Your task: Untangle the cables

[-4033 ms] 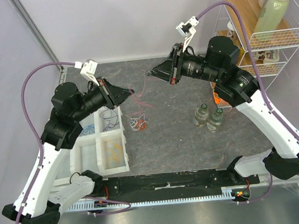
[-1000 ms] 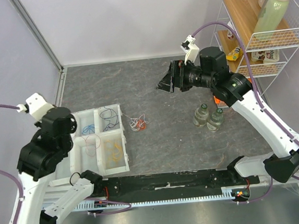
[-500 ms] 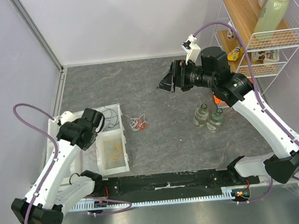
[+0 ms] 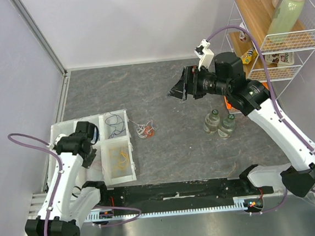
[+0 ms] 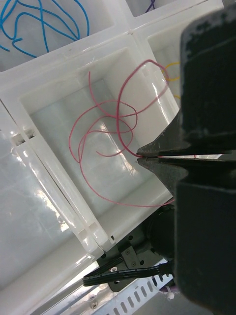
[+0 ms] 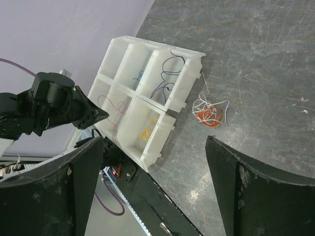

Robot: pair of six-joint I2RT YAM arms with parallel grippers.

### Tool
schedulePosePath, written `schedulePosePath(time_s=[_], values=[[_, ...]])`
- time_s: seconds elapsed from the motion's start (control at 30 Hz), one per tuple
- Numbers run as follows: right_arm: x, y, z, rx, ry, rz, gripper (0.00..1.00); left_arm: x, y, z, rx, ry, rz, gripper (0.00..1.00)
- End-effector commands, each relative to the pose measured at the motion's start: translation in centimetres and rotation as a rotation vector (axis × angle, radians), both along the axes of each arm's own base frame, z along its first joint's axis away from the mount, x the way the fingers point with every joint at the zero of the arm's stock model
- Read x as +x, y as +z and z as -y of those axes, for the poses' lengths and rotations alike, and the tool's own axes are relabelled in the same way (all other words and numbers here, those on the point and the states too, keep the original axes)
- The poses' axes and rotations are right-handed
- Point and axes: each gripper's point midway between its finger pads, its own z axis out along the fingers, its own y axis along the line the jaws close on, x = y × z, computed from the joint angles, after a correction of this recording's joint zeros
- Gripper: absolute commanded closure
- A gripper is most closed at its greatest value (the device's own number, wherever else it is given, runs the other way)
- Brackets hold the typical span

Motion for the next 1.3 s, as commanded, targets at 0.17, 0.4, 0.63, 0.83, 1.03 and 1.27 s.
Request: schedulePosePath(time_s=[0.17, 0.4, 0.63, 0.83, 1.03, 1.27], values=[[-0.8, -1.3, 0.8, -0.019, -0.016, -0.030, 0.08, -0.3, 1.1, -0.6, -0.005, 0.116, 0.086, 0.98], [0.2, -3.0, -0.5, -0.047, 0.033, -0.072, 0.09, 1.4, 3.5, -0.5, -0.007, 0.060, 0.161, 0.37], [-0.6, -10.1, -4.3, -0.155, 0.151, -0.271, 0.12, 4.9, 10.6, -0.7, 0.062, -0.134, 0.343, 0.08], [-2.7, -16.2, -10.3, -0.311, 0.294, -0.364, 0.16, 7.5, 14.5, 1.1, 0.021, -0.270, 0.478, 0.09], [-1.2, -22.8, -9.9, -0.454, 0.242, -0.415, 0.27, 10.8, 16.5, 7.5, -0.130, -0.695, 0.670, 0.22], [1.1, -26.3, -7.5, -0.431, 0.025, -0.506, 0.46, 10.6, 15.9, 14.7, -0.443, -0.986, 0.699, 0.22]])
